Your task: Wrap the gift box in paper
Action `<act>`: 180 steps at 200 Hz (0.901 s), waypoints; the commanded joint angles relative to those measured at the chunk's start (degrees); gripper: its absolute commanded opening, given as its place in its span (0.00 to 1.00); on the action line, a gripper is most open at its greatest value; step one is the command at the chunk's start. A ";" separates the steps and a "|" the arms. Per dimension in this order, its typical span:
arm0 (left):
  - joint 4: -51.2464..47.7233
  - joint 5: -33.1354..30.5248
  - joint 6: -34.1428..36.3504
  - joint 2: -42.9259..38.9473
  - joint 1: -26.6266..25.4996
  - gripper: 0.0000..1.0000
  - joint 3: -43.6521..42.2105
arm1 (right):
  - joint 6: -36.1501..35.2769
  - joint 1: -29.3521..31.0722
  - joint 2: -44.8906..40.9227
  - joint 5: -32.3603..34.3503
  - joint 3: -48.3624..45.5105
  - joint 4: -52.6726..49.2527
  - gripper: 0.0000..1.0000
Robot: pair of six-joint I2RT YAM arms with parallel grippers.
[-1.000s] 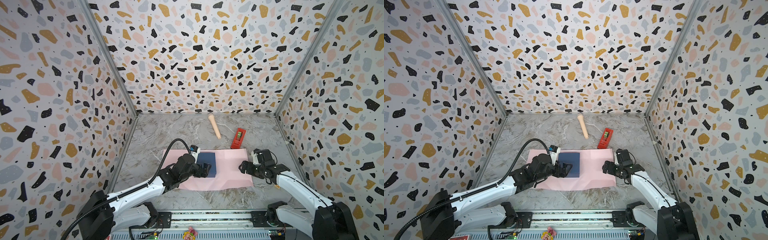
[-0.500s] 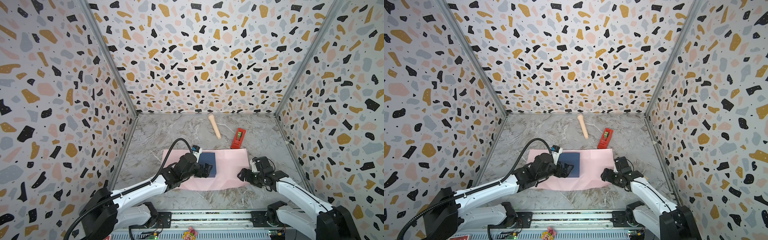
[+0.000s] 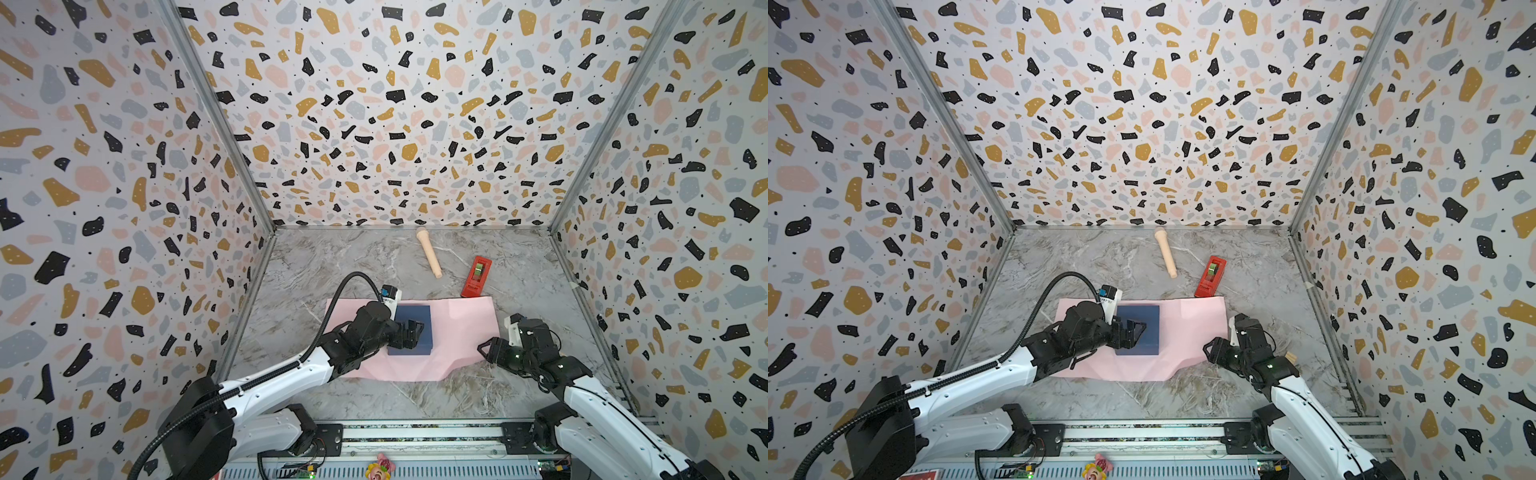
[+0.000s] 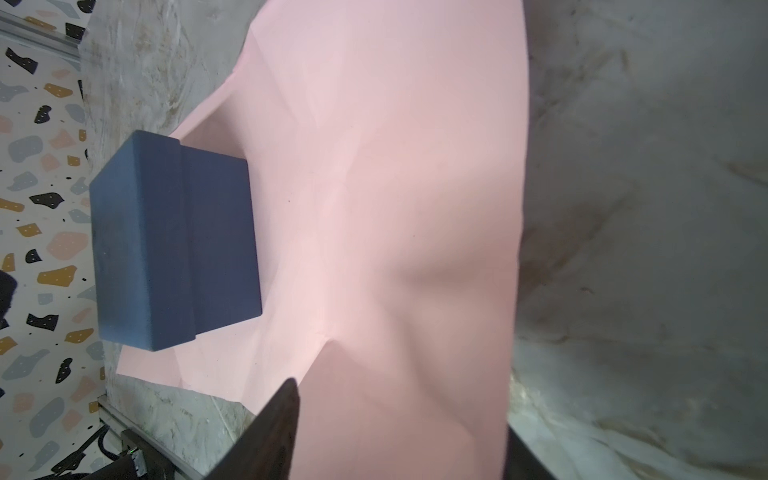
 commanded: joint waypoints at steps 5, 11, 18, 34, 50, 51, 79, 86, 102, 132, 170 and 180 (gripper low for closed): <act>1.44 0.54 -0.47 -1.02 0.22 0.96 1.61 | 0.67 0.15 -0.82 2.12 -0.53 -0.80 0.53; 1.64 0.70 -0.55 -0.93 0.31 0.96 1.53 | 0.57 0.13 -1.07 2.47 -0.43 -0.92 0.51; 1.79 1.02 -0.74 -0.76 0.29 0.96 1.51 | 0.53 0.18 -1.35 2.89 -0.39 -1.18 0.50; 2.30 1.80 -0.97 -0.26 0.27 0.96 1.68 | 1.05 0.18 -2.13 4.10 -0.34 -1.99 0.51; 2.25 2.25 -1.02 0.19 0.27 0.96 2.03 | 1.64 0.13 -2.85 4.84 -0.38 -2.63 0.55; 2.26 2.28 -1.02 0.20 0.28 0.96 2.03 | 1.68 0.15 -2.86 4.86 -0.34 -2.68 0.55; 2.37 2.30 -0.99 0.56 0.31 0.95 2.05 | 2.31 0.18 -3.90 5.35 0.11 -3.61 0.51; 2.37 2.30 -1.00 0.63 0.25 0.95 2.12 | 2.29 0.18 -4.09 5.40 0.23 -3.67 0.49; 2.45 2.39 -1.02 0.77 0.27 0.95 2.09 | 2.41 0.14 -4.27 5.46 0.32 -3.78 0.45; 2.50 2.34 -0.84 1.08 0.28 0.95 2.03 | 2.51 0.18 -4.35 5.53 0.28 -3.54 0.33; 2.65 2.39 -0.82 1.17 0.34 0.95 1.82 | 2.05 0.15 -5.06 4.67 0.45 -2.03 0.20; 2.72 2.60 -0.88 1.24 0.32 0.95 1.77 | 1.48 0.18 -5.17 3.69 0.49 -1.03 0.17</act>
